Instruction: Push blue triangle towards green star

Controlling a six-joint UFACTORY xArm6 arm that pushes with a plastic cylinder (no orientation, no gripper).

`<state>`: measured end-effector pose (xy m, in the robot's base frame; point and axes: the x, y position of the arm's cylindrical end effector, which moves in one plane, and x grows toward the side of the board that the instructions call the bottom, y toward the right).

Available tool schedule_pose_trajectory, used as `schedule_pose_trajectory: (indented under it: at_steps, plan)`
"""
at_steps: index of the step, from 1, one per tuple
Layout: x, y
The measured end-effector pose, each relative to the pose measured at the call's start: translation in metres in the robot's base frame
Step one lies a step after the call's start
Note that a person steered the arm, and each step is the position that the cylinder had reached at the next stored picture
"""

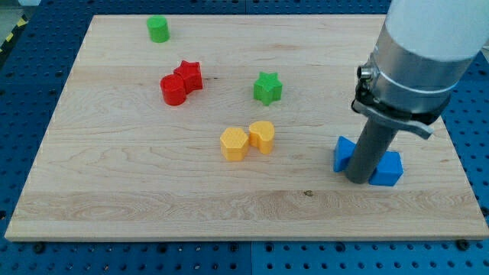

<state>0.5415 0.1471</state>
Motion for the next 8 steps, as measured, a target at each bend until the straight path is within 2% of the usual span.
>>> schedule_pose_trajectory:
  at_steps: [2, 4, 6, 8]
  plan:
    - [-0.036, -0.011]
    - [-0.03, -0.012]
    - [-0.076, -0.027]
    - [-0.084, -0.027]
